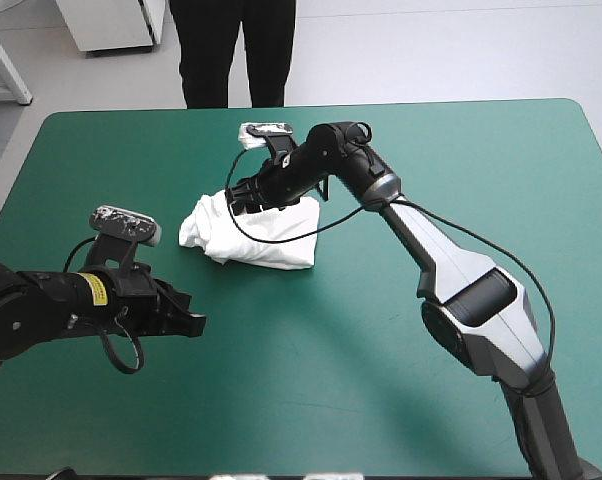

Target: Fold the cloth

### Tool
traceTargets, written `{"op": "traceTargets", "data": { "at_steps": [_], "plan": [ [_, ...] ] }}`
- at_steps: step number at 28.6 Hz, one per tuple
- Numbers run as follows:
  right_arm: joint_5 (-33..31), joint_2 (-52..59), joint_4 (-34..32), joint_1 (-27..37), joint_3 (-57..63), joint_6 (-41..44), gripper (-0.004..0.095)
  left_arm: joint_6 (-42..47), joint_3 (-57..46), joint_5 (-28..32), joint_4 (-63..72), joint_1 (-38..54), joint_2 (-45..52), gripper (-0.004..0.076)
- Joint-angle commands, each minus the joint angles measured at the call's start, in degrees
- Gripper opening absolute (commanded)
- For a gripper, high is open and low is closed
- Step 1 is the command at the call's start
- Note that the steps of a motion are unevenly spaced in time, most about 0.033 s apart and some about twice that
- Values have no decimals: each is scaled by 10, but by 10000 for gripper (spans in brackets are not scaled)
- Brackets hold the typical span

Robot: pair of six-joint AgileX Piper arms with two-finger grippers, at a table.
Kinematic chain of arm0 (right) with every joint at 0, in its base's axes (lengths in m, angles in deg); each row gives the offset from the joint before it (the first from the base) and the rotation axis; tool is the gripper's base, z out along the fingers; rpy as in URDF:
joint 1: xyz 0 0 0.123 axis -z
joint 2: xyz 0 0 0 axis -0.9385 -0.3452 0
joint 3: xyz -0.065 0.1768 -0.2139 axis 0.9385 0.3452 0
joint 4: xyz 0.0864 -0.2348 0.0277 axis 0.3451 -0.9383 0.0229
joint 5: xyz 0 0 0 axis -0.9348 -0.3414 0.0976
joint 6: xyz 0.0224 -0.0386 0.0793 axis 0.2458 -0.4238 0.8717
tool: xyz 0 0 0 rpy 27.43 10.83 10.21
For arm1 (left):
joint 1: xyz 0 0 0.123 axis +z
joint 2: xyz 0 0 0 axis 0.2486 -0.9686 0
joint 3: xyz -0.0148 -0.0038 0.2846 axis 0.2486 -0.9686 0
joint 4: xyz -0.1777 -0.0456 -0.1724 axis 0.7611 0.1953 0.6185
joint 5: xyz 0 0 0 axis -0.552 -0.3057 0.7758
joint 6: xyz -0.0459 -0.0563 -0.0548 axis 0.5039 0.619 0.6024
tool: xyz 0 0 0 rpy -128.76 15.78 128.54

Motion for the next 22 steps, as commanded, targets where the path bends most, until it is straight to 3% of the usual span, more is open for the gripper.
{"op": "traceTargets", "data": {
  "at_steps": [1,4,11,16,22],
  "plan": [
    [-31,44,-42,1,-41,17,547,7,13,-23,14,-2,7,-10],
    [-72,44,-82,5,-49,42,545,7,13,-23,21,-2,7,-10],
    [-75,49,-151,6,-43,82,545,7,13,-23,36,-2,7,-10],
    [-75,61,-185,8,33,83,542,14,13,-23,37,-2,7,-10],
    [-45,71,-168,22,147,74,522,14,13,-18,35,-2,7,-10]
  ]
}}
